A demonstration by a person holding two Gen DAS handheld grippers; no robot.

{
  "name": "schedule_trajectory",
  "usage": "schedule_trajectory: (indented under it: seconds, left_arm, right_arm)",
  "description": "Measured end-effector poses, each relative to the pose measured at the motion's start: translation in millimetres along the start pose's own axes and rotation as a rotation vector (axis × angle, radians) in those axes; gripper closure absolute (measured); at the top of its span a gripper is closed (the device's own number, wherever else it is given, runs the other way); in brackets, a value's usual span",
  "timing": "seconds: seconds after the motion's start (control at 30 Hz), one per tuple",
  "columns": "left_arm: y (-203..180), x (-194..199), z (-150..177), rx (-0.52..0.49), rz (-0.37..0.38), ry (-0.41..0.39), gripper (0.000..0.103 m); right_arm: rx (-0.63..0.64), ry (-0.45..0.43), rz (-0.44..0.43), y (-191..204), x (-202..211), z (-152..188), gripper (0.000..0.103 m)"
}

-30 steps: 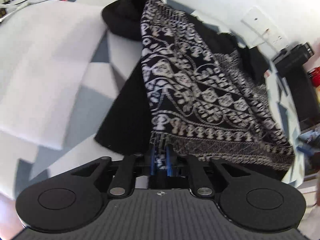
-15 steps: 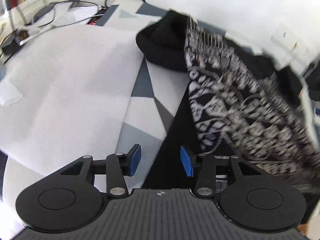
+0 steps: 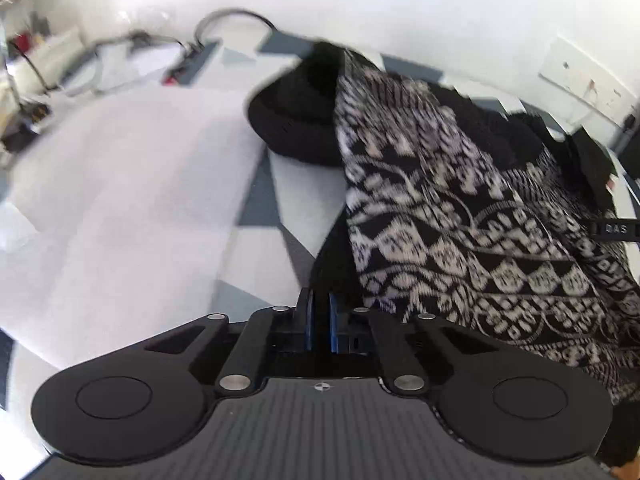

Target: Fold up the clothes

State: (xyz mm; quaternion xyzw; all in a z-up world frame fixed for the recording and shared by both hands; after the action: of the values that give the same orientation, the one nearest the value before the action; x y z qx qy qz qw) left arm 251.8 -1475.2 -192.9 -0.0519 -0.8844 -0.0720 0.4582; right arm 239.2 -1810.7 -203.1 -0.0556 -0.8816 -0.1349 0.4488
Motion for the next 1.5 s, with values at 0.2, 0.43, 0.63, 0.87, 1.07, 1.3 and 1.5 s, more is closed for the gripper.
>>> schedule_trajectory:
  seconds: [0.2,0.43,0.63,0.87,1.07,1.3,1.5]
  left_arm:
    - [64,26,-4,0.341,-0.074,-0.002,0.096]
    - [100,60,19,0.466,-0.300,-0.058,0.095]
    - [75,66,20,0.417,-0.161,-0.043,0.054]
    - [-40,55,4,0.052,0.087,-0.091,0.026]
    - [-107,18,22,-0.145,0.111,0.045,0.026]
    - [-145,18,37,-0.213,0.194,0.097,0.009]
    - [-188,12,43,-0.327,0.174,0.132,0.008]
  right_arm:
    - [-0.133,-0.044,0.089,-53,17,8,0.043]
    - [-0.215,-0.061,0.071,-62,49,29,0.058]
    - [-0.265,-0.078,0.025,-57,73,39,0.040]
    - [-0.143,-0.154,-0.001,-35,81,12,0.015]
    - [-0.143,-0.183,0.023,-52,45,-17,0.080]
    - [-0.411,-0.344,0.115,-146,93,10,0.097]
    - [-0.597,-0.345,0.180,-221,138,75,0.096]
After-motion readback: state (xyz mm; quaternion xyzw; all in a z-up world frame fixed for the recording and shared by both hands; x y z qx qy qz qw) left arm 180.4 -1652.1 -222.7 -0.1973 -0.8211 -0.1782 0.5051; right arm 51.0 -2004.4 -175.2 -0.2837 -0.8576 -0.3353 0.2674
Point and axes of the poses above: each gripper's, at about its wrist camera, not at the fingertips, and x roughly against the way its jaws point, y to its left, z to its underside, the point moved 3 cm from there along -x, roughly the way its jaws point, and after that the axes turned 12 degrees about -z, right-handed, at the moved point
